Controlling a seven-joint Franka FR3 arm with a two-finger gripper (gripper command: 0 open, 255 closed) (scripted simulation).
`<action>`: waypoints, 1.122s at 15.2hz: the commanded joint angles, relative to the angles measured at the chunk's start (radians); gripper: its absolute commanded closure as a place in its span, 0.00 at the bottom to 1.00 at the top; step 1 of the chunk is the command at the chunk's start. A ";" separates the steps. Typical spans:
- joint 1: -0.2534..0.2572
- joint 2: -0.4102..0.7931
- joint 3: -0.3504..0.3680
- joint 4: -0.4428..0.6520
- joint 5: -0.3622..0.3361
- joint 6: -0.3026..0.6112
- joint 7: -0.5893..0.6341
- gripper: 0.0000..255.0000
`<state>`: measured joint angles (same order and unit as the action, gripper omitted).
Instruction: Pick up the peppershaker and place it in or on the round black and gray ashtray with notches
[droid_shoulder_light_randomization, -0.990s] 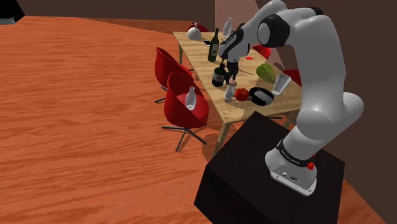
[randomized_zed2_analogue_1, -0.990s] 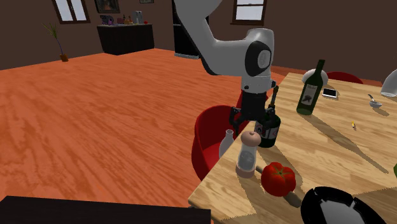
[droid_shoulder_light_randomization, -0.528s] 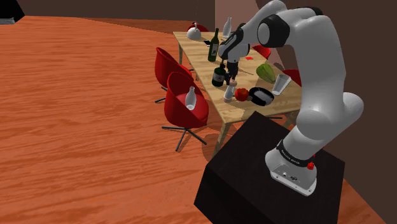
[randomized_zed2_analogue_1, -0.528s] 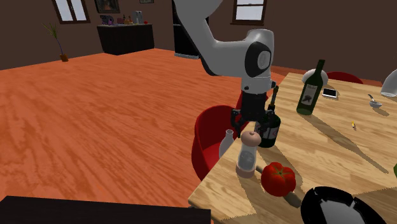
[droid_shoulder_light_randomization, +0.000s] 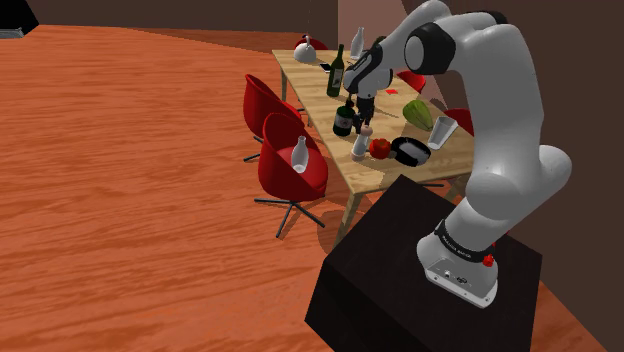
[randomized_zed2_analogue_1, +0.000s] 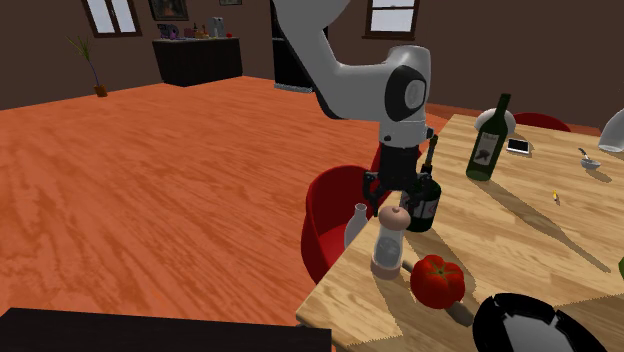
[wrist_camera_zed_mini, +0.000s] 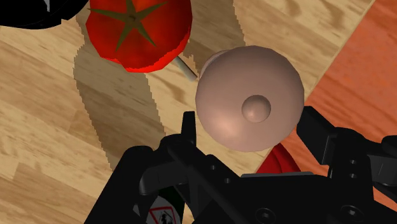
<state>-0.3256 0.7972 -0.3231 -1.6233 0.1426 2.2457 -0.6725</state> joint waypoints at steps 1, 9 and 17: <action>0.000 0.000 0.000 0.000 0.000 0.000 0.000 1.00; 0.013 -0.076 -0.017 -0.012 -0.018 -0.063 0.002 1.00; 0.025 -0.145 -0.033 -0.009 -0.036 -0.133 0.005 1.00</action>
<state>-0.3025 0.6618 -0.3543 -1.6333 0.1088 2.1224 -0.6681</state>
